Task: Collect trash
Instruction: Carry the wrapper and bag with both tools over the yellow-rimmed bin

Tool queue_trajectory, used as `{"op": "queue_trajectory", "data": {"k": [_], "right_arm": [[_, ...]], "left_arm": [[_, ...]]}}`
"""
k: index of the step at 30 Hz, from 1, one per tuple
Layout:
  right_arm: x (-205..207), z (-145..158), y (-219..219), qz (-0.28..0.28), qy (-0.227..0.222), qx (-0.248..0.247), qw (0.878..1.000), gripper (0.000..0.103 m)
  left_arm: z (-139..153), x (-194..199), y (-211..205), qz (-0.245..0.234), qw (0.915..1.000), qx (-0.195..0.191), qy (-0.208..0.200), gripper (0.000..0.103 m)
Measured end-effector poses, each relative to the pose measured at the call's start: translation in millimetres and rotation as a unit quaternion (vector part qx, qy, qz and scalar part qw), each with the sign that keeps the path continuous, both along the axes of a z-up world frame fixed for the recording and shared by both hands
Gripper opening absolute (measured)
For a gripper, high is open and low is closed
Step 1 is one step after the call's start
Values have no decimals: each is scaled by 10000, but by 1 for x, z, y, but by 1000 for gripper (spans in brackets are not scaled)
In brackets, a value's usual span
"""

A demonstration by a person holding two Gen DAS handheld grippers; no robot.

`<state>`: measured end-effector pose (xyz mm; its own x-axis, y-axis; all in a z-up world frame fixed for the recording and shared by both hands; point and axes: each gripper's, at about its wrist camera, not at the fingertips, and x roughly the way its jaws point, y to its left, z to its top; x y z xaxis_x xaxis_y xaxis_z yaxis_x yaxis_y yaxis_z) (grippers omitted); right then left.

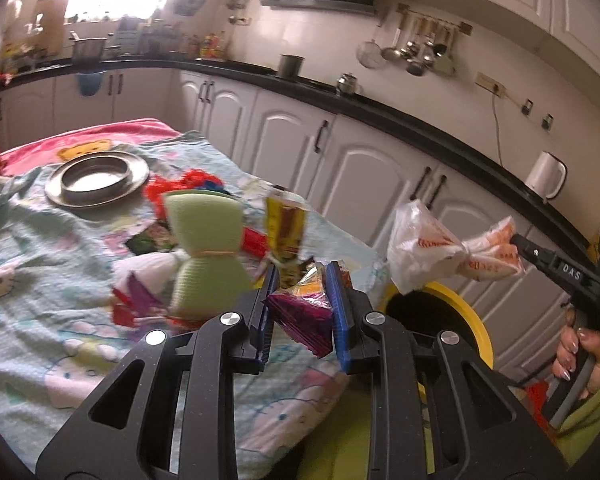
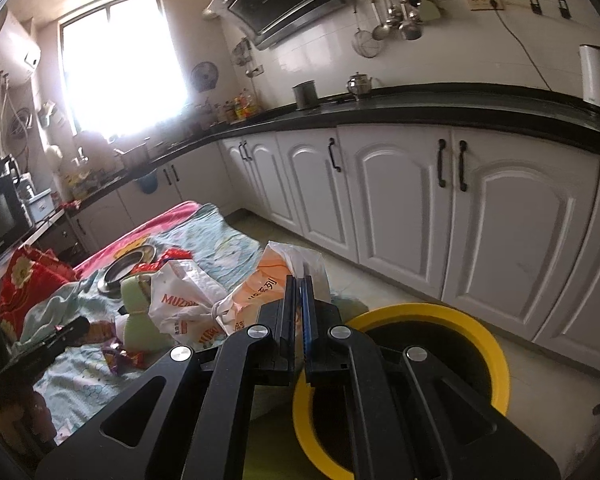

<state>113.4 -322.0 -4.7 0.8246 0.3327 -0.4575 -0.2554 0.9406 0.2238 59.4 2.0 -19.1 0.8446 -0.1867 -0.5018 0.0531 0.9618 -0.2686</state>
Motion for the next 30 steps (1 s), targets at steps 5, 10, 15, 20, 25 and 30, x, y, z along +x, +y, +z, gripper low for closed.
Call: {"op": "queue_trajectory", "data": {"k": [5,10,15,20,25,30], "right_arm": [[-2,0,-16,-200,-49,13,9998,3],[-3,-1,-29,-360,-75,6,9993,3],[-4,-4,-38,-472,-55,-25,9989,3],[-7,-7,-49,-626,-27,-33,9980,3],[-7,-13,-63,-820,76,-55,9966,3],[-9,-21,-77,-1003,190,-77,9947,3]], "left_arm": [[-3,8,-21,-287,9996,62,37,18],[-5,17,-39,-512,9986,112,74,18],[-6,25,-53,-701,9974,134,92,18],[-10,32,-69,-901,9957,148,149,18],[-14,38,-91,-1171,9927,212,184,18],[-17,47,-111,-1403,9895,256,214,18]]}}
